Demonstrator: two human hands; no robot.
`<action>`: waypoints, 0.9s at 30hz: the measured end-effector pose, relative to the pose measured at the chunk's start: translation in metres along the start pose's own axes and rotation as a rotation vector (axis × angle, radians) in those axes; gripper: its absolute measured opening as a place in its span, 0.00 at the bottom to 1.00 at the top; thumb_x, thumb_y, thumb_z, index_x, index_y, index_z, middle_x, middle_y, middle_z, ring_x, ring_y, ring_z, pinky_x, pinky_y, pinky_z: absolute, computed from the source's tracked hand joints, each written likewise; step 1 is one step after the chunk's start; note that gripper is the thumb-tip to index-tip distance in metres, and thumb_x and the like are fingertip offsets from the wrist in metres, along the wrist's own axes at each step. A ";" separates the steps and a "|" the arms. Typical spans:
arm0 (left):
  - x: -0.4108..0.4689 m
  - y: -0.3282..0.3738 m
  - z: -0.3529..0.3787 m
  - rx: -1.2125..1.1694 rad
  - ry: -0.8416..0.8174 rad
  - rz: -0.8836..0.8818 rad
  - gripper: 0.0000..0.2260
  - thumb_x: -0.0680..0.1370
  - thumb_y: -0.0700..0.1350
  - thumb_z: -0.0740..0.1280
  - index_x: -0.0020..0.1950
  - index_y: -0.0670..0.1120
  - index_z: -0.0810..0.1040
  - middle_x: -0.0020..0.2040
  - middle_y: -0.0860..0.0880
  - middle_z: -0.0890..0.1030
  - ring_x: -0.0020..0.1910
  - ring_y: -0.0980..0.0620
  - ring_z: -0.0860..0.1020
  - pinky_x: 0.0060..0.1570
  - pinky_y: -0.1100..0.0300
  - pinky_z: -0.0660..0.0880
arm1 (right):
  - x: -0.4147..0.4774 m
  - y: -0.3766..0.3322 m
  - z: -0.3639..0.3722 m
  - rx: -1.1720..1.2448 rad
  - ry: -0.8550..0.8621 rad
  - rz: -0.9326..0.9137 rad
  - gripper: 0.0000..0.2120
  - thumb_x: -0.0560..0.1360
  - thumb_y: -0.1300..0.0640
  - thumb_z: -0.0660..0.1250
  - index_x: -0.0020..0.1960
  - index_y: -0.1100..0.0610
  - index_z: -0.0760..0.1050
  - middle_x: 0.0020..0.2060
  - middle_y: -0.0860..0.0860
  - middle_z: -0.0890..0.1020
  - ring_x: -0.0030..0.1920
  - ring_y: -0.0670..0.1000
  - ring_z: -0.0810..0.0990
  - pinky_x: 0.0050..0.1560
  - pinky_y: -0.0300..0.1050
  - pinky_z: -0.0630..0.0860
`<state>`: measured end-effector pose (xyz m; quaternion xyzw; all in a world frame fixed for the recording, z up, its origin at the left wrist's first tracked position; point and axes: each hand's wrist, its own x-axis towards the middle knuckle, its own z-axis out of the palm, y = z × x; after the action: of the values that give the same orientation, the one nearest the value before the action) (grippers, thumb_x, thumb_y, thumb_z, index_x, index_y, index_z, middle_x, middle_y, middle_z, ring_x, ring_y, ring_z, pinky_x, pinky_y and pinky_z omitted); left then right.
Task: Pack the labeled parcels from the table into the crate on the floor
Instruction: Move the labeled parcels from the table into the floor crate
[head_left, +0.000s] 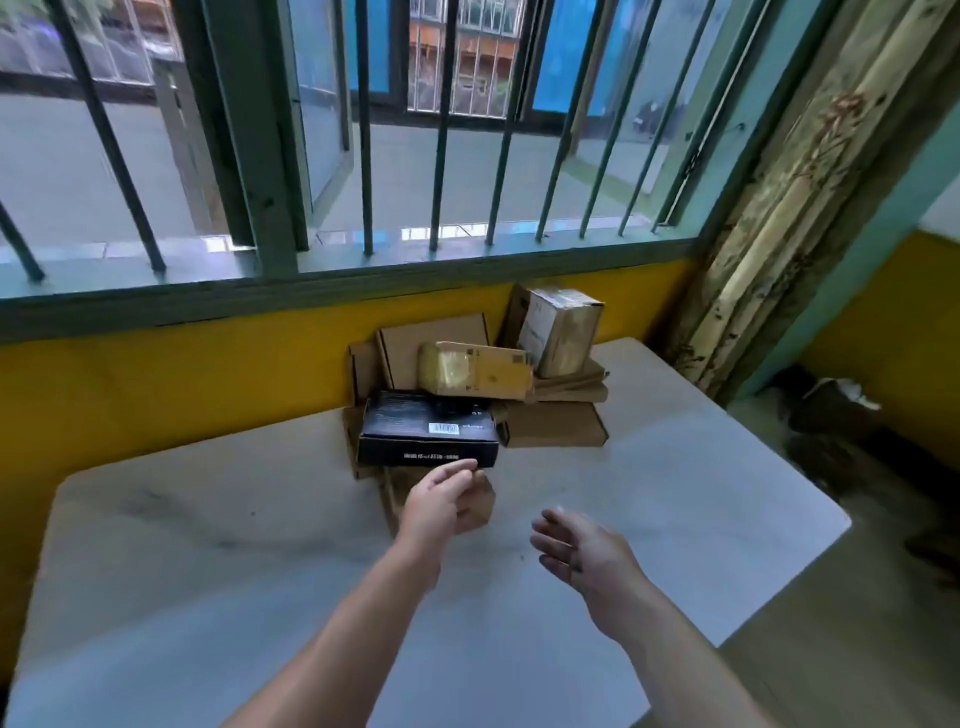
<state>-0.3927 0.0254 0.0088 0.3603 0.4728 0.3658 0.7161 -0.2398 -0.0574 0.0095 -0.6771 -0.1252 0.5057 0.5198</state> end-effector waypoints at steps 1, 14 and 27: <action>0.008 0.002 0.006 -0.005 0.012 -0.010 0.09 0.81 0.41 0.63 0.58 0.46 0.80 0.52 0.50 0.84 0.52 0.52 0.81 0.47 0.62 0.76 | 0.013 -0.005 -0.002 -0.003 -0.002 0.014 0.07 0.78 0.57 0.66 0.50 0.61 0.79 0.42 0.54 0.85 0.40 0.51 0.84 0.39 0.41 0.79; 0.123 0.034 0.074 0.118 0.484 0.230 0.09 0.81 0.42 0.63 0.59 0.52 0.77 0.58 0.51 0.80 0.57 0.53 0.77 0.54 0.61 0.71 | 0.197 -0.099 0.009 -0.079 -0.177 0.037 0.05 0.80 0.57 0.64 0.53 0.56 0.76 0.50 0.53 0.81 0.48 0.49 0.82 0.46 0.43 0.80; 0.209 0.051 0.160 0.366 0.571 0.419 0.16 0.80 0.45 0.65 0.67 0.52 0.74 0.64 0.52 0.76 0.62 0.56 0.74 0.59 0.65 0.72 | 0.313 -0.177 -0.028 -0.100 0.226 -0.292 0.27 0.74 0.52 0.66 0.72 0.51 0.67 0.68 0.53 0.72 0.66 0.56 0.72 0.67 0.50 0.69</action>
<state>-0.1923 0.2031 0.0134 0.4544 0.6265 0.4991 0.3897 -0.0111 0.2200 -0.0183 -0.7291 -0.1877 0.3390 0.5641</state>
